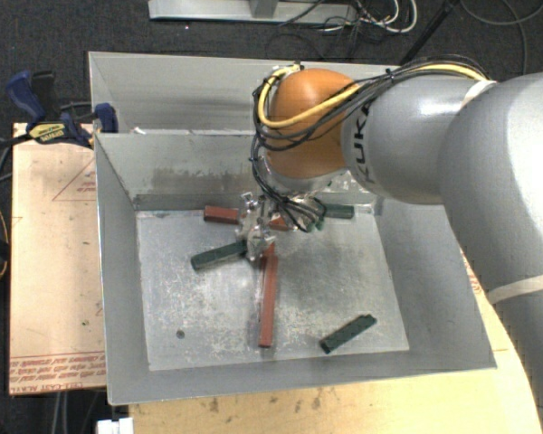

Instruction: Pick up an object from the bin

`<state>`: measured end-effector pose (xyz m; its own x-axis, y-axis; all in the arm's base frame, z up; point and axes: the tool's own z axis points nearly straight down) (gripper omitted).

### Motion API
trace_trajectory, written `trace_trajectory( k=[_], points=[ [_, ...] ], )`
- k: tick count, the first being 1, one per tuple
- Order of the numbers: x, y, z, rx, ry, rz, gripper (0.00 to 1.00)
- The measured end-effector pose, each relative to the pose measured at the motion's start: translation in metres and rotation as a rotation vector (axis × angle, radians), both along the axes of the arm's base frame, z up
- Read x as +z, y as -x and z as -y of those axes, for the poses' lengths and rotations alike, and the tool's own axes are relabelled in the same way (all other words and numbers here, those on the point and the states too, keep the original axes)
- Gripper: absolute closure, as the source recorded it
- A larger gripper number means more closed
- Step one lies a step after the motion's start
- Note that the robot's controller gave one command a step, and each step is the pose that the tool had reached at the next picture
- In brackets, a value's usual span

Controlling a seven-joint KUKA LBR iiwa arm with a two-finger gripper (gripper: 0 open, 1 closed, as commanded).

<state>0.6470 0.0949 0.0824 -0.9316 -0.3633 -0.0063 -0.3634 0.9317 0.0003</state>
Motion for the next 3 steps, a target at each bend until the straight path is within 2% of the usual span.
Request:
trace_trajectory(
  k=[1, 2, 3],
  points=[
    [-0.001, 0.012, -0.003, 0.121, 0.000, 0.012, 1.00],
    [0.128, 0.028, -0.016, 0.249, 0.001, -0.001, 1.00],
    [0.128, 0.029, -0.016, 0.249, 0.001, -0.002, 1.00]
  ],
)
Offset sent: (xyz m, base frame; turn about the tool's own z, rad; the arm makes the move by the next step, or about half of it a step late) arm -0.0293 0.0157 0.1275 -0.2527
